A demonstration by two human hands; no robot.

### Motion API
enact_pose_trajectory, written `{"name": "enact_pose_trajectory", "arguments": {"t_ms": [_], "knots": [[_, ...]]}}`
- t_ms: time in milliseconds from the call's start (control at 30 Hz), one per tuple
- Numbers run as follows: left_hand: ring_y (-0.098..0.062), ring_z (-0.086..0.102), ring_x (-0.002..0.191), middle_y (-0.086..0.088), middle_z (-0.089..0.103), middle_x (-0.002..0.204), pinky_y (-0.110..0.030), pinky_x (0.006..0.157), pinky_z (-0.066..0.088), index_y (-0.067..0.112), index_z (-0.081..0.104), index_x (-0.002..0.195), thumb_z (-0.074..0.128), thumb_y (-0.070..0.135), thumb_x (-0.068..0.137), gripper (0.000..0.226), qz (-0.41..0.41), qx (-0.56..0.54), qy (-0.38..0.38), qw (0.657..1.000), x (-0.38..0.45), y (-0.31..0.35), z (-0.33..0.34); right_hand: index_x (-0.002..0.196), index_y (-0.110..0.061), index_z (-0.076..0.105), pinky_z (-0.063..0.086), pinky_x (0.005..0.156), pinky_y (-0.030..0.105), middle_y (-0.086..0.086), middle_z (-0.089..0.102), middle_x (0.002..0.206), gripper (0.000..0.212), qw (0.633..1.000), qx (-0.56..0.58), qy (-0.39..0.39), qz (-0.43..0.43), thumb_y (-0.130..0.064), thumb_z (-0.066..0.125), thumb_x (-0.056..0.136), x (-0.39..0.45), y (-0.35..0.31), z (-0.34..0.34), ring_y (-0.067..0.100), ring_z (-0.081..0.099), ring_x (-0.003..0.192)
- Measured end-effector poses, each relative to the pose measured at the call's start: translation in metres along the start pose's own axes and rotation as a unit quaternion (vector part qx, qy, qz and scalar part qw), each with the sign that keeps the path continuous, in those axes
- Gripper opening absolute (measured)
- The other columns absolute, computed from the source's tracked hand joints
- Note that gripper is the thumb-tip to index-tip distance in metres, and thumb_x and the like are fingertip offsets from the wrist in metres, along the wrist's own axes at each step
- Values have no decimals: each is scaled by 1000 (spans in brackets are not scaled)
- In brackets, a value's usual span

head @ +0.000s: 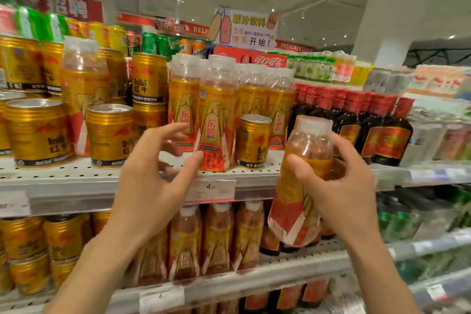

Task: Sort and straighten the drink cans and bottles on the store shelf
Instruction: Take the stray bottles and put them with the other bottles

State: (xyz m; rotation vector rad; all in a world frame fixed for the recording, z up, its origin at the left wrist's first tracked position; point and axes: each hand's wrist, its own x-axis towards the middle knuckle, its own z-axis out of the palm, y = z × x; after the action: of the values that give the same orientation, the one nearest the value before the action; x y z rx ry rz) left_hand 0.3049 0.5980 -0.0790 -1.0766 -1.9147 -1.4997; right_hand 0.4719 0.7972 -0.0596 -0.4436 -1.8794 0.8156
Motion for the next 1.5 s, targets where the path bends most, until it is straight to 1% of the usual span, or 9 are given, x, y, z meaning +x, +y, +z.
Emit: {"name": "enact_pose_trajectory", "arguments": {"t_ms": [133, 633, 767, 867, 1000, 1100, 1233, 1367, 1500], "knots": [[-11, 56, 110, 7, 53, 126, -38, 88, 56, 28, 33, 151, 72, 56, 80, 85, -2, 93, -30, 995, 38, -4, 13, 135, -36, 55, 57, 91, 35, -16, 64, 123, 68, 998, -17, 33, -57, -62, 75, 75, 52, -4, -3, 5, 62, 110], [21, 47, 99, 41, 44, 106, -8, 75, 41, 32, 36, 150, 61, 63, 78, 83, -86, 17, -133, 987, 55, -15, 24, 154, -24, 33, 40, 112, 33, -6, 48, 153, 70, 992, -45, 51, -110, -62, 47, 97, 111, 40, 69, 12, 47, 137], [7, 54, 112, 26, 55, 121, -24, 93, 50, 32, 36, 152, 60, 72, 74, 91, -89, 0, -141, 986, 57, -21, 23, 155, -19, 33, 46, 103, 32, 1, 50, 150, 72, 984, -93, 61, -142, -63, 39, 98, 119, 45, 76, 15, 52, 132], [15, 50, 109, 35, 50, 114, -15, 83, 45, 34, 36, 150, 60, 69, 77, 85, -80, 5, -136, 987, 56, -21, 22, 154, -19, 34, 51, 86, 32, 2, 53, 136, 75, 975, -148, 80, -148, -68, 31, 97, 118, 45, 74, 16, 59, 113], [9, 53, 111, 29, 52, 118, -19, 88, 48, 34, 35, 151, 59, 70, 76, 87, -80, 5, -135, 988, 55, -22, 23, 159, -24, 22, 44, 107, 43, -1, 47, 152, 77, 978, -172, 22, -119, -70, 30, 98, 116, 40, 64, 19, 50, 134], [-2, 54, 120, 19, 53, 128, -29, 95, 52, 33, 34, 153, 58, 73, 73, 93, -80, 3, -136, 987, 56, -22, 22, 152, -23, 35, 54, 87, 41, -2, 55, 125, 68, 975, -174, 60, -126, -64, 42, 98, 112, 32, 50, 15, 61, 99], [2, 48, 121, 20, 50, 128, -15, 86, 43, 32, 32, 154, 58, 69, 76, 91, -75, 2, -132, 988, 55, -23, 23, 112, -17, 59, 55, 61, 36, -3, 56, 103, 32, 965, -132, 79, -214, -45, 60, 96, 93, 19, 44, 10, 58, 69], [3, 48, 119, 21, 49, 127, -11, 85, 39, 29, 33, 154, 59, 67, 78, 89, -67, 4, -129, 989, 55, -24, 23, 106, -17, 60, 55, 60, 29, -4, 53, 106, 33, 954, -149, -34, -258, -47, 61, 93, 76, 15, 63, 8, 58, 76], [4, 46, 120, 22, 48, 128, -11, 86, 37, 28, 33, 155, 59, 67, 80, 88, -61, 13, -126, 990, 55, -24, 22, 105, -17, 57, 54, 70, 30, -5, 54, 111, 38, 958, -133, -31, -253, -49, 69, 87, 66, 19, 74, 11, 53, 96]]}}
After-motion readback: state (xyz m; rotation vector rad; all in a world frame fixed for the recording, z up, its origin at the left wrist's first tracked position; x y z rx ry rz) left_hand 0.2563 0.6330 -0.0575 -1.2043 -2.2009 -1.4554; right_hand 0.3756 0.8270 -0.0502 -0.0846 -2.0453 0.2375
